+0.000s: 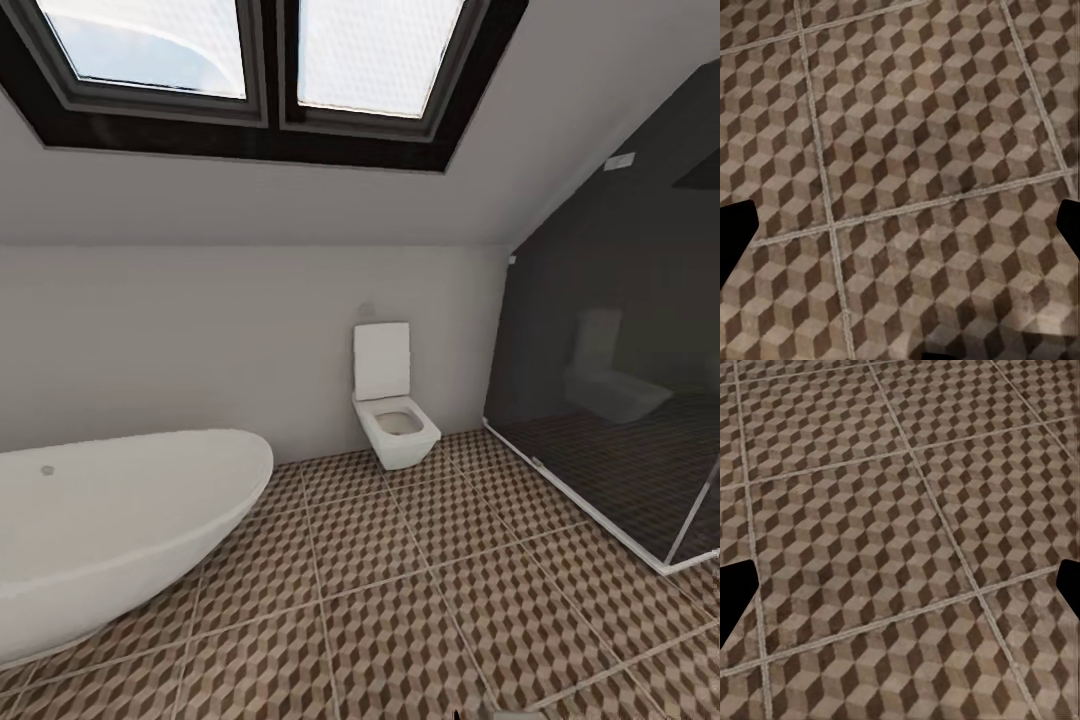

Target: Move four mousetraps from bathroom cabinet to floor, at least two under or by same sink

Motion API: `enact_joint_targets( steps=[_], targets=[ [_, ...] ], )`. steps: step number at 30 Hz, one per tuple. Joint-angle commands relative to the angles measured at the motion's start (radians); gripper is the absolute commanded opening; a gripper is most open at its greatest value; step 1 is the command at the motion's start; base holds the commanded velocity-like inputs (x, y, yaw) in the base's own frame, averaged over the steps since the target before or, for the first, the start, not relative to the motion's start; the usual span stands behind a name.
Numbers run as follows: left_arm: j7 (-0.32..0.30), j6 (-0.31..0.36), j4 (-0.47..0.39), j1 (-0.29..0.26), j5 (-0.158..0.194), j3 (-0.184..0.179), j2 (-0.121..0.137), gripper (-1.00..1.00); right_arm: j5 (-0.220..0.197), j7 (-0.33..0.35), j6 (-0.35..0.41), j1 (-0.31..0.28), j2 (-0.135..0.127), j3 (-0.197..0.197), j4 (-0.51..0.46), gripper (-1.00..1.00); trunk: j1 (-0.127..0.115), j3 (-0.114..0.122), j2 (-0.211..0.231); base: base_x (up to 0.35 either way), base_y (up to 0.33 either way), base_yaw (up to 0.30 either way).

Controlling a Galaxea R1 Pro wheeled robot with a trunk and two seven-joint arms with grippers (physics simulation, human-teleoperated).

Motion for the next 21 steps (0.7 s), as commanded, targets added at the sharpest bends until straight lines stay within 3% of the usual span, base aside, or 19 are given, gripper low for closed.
enact_joint_targets(
  steps=[1,21],
  targets=[
    [0.003,-0.003,0.0,0.0,0.0,0.0,0.0,1.0,0.001,-0.009,-0.002,-0.001,-0.001,0.006,0.001,1.0,0.0,-0.001,-0.001,0.0,0.0,-0.208],
    [0.003,-0.003,0.0,0.0,0.0,0.0,0.0,1.0,0.001,-0.009,-0.002,-0.001,-0.001,0.006,0.001,1.0,0.0,0.008,-0.001,0.0,0.0,-0.207]
  ],
)
